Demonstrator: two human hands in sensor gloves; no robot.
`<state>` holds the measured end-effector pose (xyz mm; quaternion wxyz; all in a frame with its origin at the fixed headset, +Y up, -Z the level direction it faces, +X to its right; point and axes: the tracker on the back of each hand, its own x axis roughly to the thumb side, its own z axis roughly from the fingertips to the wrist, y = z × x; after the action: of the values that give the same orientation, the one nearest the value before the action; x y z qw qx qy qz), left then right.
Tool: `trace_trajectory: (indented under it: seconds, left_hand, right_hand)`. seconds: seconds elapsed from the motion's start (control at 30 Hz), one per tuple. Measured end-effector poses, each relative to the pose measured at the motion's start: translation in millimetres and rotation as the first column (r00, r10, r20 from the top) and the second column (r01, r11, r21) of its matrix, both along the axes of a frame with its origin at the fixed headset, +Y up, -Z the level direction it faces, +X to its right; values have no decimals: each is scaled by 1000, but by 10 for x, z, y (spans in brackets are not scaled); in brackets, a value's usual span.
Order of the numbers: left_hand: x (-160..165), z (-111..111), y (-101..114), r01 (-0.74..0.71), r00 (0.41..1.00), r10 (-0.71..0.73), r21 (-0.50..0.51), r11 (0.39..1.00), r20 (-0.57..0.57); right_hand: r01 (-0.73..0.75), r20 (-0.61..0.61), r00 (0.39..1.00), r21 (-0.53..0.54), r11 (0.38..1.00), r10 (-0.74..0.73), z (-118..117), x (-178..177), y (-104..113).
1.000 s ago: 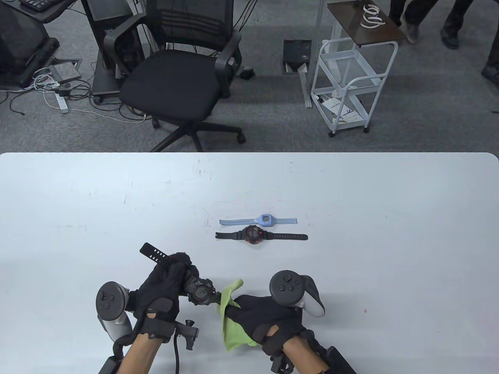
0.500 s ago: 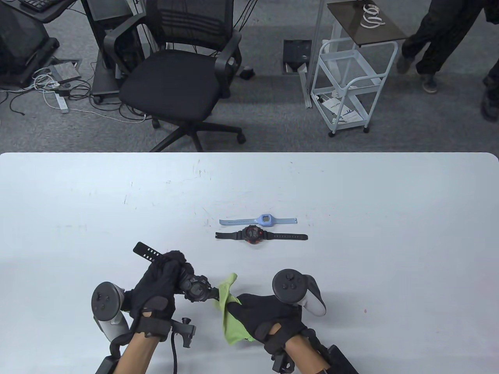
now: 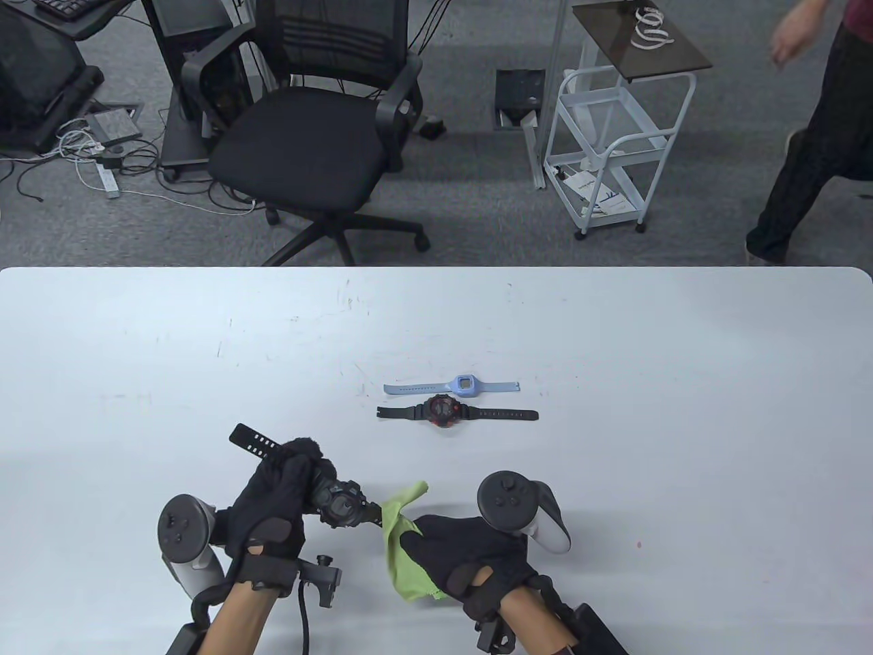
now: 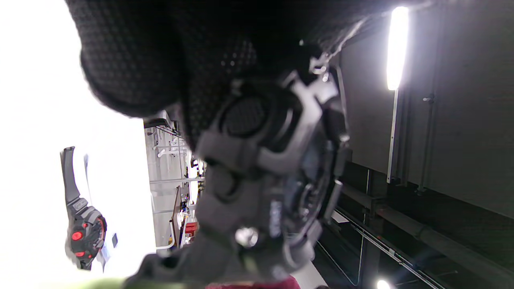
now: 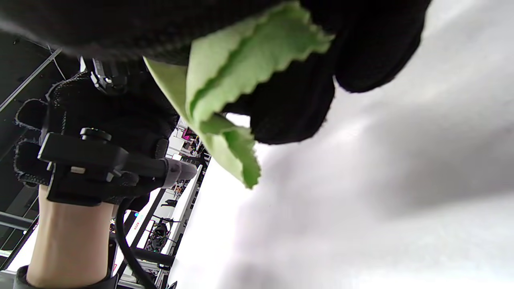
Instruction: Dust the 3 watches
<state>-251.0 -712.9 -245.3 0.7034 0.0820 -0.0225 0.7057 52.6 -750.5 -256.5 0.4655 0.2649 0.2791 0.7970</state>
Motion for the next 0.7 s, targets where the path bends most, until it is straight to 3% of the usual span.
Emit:
trace_trajectory:
  seconds: [0.37, 0.7]
  left_hand:
    - [-21, 2, 13, -12, 1000, 12, 4, 1000, -9]
    - [-137, 6, 45, -42, 998, 43, 10, 999, -52]
  right_hand:
    - [61, -53, 997, -41, 997, -63, 1, -25, -20]
    - [-9, -42, 999, -8, 1000, 9, -16, 34, -11]
